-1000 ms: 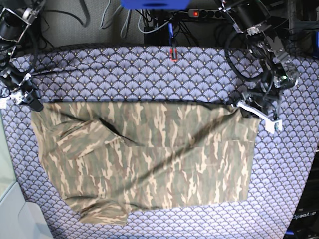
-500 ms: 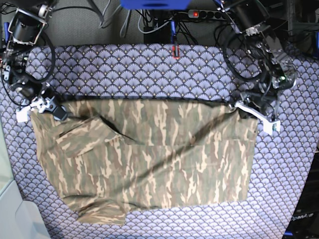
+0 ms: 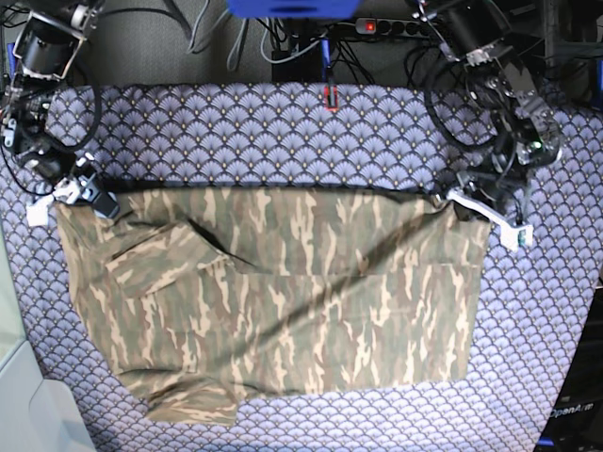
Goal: Fold the T-shirt properly
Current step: 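Move the right gripper to the other corner of the folded edge and grasp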
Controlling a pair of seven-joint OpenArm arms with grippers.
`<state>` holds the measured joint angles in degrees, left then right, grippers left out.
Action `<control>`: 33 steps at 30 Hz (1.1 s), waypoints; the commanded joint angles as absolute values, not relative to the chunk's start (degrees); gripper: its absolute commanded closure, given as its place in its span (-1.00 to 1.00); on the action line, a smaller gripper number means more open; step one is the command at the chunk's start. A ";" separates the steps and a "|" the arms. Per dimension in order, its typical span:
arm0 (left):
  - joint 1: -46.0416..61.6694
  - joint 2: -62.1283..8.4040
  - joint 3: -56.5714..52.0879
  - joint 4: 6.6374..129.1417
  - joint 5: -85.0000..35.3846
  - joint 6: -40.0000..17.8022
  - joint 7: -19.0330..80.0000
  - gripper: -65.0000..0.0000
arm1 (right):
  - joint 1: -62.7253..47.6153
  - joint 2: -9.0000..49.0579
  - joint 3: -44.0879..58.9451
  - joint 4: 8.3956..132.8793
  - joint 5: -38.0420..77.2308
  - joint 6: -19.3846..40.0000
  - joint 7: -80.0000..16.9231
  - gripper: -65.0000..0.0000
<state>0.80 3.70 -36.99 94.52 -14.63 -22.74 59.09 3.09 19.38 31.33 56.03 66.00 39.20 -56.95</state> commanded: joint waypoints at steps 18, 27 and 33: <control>5.49 2.33 -37.05 103.25 -15.43 -23.16 62.64 0.98 | -8.48 20.62 32.13 68.79 67.56 40.00 -55.96 1.00; 7.43 0.84 -41.19 102.99 -15.52 -23.25 62.29 0.98 | -13.93 20.00 35.91 72.75 67.47 40.00 -55.96 1.00; 8.13 0.92 -41.10 102.99 -15.52 -23.25 62.81 0.98 | -14.55 19.03 35.65 75.21 67.30 40.00 -56.04 1.00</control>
<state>8.27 1.61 -40.88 102.02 -15.53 -23.38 63.66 -14.57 17.93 35.16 74.32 66.24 39.22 -56.99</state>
